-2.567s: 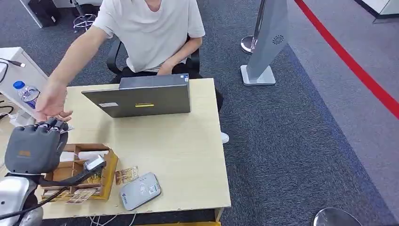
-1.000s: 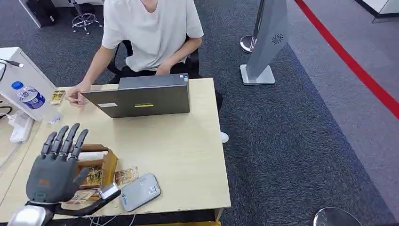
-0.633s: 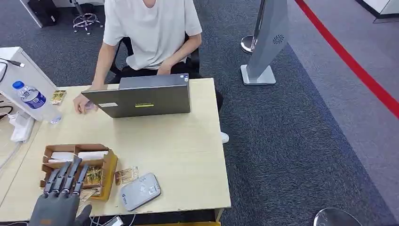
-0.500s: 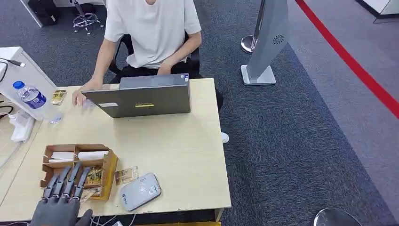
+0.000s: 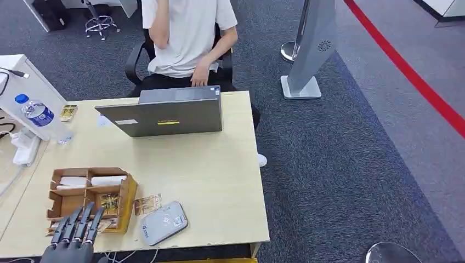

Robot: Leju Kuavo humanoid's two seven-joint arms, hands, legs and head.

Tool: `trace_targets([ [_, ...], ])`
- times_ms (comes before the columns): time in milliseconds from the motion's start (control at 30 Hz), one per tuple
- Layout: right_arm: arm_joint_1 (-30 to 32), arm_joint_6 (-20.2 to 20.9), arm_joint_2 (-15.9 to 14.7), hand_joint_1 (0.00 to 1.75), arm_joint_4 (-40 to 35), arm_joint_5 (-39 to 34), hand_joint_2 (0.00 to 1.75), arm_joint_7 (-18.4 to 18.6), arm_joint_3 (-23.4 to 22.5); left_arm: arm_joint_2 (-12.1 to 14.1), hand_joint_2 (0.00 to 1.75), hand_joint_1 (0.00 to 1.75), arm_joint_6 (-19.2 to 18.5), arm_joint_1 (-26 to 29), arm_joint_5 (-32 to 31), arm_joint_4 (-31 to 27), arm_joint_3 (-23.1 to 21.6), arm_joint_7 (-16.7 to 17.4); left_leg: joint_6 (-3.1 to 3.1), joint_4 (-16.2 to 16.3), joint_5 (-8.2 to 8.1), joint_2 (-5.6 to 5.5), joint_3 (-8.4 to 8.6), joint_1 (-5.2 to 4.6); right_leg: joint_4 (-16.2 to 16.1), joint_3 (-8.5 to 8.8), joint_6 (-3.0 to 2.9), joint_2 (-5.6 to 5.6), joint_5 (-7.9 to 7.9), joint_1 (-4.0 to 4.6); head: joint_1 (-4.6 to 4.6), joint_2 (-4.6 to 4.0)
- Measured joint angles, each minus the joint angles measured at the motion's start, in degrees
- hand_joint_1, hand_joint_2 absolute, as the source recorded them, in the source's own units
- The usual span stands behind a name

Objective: Pass the card to the sensor for recognition and then transmit it.

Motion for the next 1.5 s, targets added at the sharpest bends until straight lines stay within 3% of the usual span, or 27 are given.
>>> trace_targets([
  [167,0.0,0.0,0.0,0.00,0.0,0.8,1.75,-0.1,-0.5,-4.1,1.75,0.00,-0.1,0.8,0.0,1.5,5.6,-5.0,0.00,0.0,0.00,0.00,0.01,0.00,0.0,0.02,0.00,-0.01,0.00,0.00,0.00,0.00],
  [367,-0.1,0.0,0.0,0.00,0.0,1.2,1.75,-0.1,-0.7,-7.3,1.75,0.00,-0.1,0.9,0.0,2.8,10.1,-6.2,0.00,0.0,0.00,-0.01,0.03,0.01,0.0,0.02,0.00,-0.01,0.00,0.00,0.00,0.00],
  [567,-0.1,0.1,0.0,0.00,0.0,1.9,1.75,-0.1,-0.7,-8.6,1.75,0.00,-0.1,0.6,0.0,4.4,12.7,-6.3,0.00,0.0,0.00,-0.01,0.04,0.00,0.0,0.02,0.00,-0.01,0.00,0.00,0.00,0.00],
  [1067,-0.2,0.3,0.0,0.00,-0.1,2.9,1.75,-0.5,-0.7,-9.6,1.75,0.00,0.3,-1.3,0.0,9.2,15.6,-5.3,0.00,0.0,0.00,-0.01,0.05,0.00,0.0,0.03,0.00,-0.02,0.00,0.00,0.00,0.00],
  [1300,-0.2,0.5,0.0,0.00,-0.1,4.0,1.75,-0.7,-0.7,-8.6,1.75,0.00,0.4,-3.3,0.0,12.6,15.6,-1.3,0.00,0.0,0.01,-0.01,0.07,0.01,0.0,0.02,0.00,-0.01,0.00,0.00,0.02,0.02],
  [1400,-0.2,0.6,0.0,0.00,-0.1,4.0,1.75,-0.9,-0.7,-7.2,1.75,0.00,-0.3,-4.6,0.0,13.7,14.0,1.7,0.00,0.0,0.01,-0.02,0.07,0.01,0.0,0.03,0.00,-0.02,0.00,0.00,0.00,0.00],
  [1500,-0.2,0.7,0.0,0.00,-0.1,4.1,1.75,-0.9,-0.8,-6.3,1.75,0.00,-0.5,-5.4,0.0,14.0,12.0,2.6,0.00,0.0,0.01,0.00,0.07,0.00,0.0,0.04,0.00,-0.01,0.00,0.00,0.00,0.02],
])
